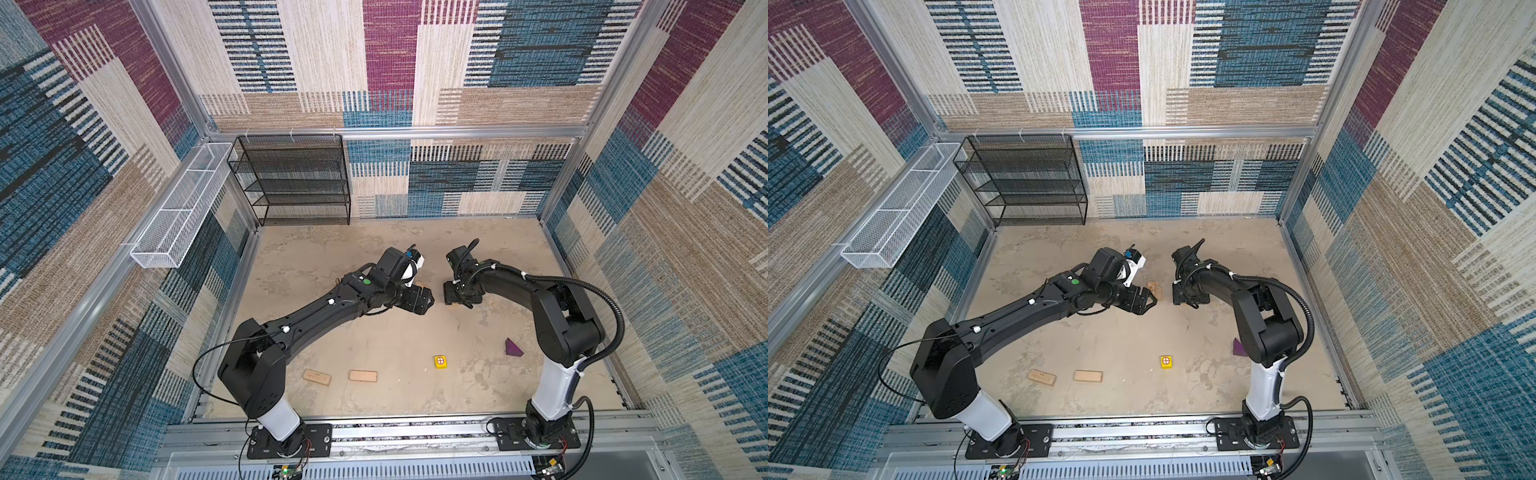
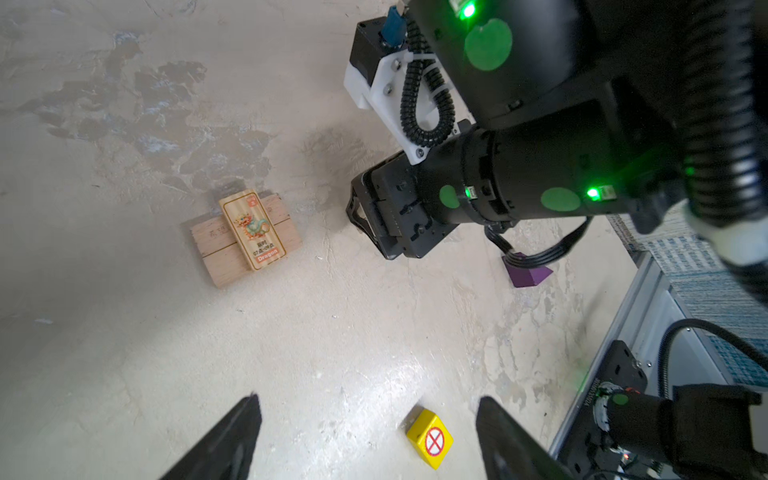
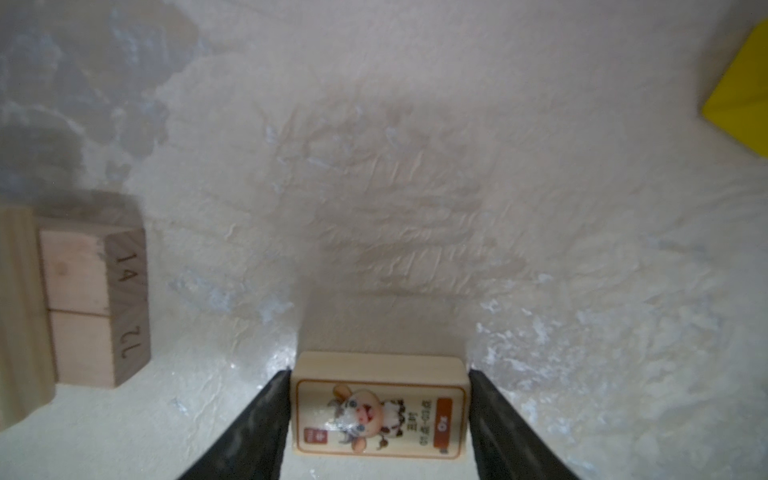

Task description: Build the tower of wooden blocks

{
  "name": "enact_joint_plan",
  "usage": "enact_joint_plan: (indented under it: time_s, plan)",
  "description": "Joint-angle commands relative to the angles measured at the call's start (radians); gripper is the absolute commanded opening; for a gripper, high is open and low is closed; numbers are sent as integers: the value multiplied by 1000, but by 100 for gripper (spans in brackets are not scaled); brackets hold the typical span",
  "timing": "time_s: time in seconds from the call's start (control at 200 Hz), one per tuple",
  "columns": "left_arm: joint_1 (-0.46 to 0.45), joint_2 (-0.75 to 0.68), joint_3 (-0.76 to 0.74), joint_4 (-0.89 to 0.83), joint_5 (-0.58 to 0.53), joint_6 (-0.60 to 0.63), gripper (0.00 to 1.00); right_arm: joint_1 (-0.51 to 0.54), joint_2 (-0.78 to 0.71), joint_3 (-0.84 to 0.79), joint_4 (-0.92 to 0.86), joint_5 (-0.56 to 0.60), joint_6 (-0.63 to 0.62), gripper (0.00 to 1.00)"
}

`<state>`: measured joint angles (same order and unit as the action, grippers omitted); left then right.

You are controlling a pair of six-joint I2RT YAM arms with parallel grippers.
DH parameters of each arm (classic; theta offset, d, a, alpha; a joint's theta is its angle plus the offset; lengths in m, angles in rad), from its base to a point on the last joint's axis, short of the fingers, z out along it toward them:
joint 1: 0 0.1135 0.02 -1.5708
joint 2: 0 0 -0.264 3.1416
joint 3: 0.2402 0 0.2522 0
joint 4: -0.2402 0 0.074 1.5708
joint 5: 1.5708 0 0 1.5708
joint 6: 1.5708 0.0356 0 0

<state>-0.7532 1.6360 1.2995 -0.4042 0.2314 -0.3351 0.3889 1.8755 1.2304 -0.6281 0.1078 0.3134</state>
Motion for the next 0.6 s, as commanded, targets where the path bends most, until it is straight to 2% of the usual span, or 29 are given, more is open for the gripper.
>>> enact_joint_plan:
  time_s: [0.0, 0.366, 0.591]
  plan:
    - [0, 2, 2, 19, 22, -12, 86, 0, -3, 2, -23, 38, 2, 71]
    - [0, 14, 10, 15, 39, -18, 86, 3, -31, -24, -33, 21, 12, 67]
    - [0, 16, 12, 11, 40, -16, 86, 4, -35, -21, -47, 39, 15, 72]
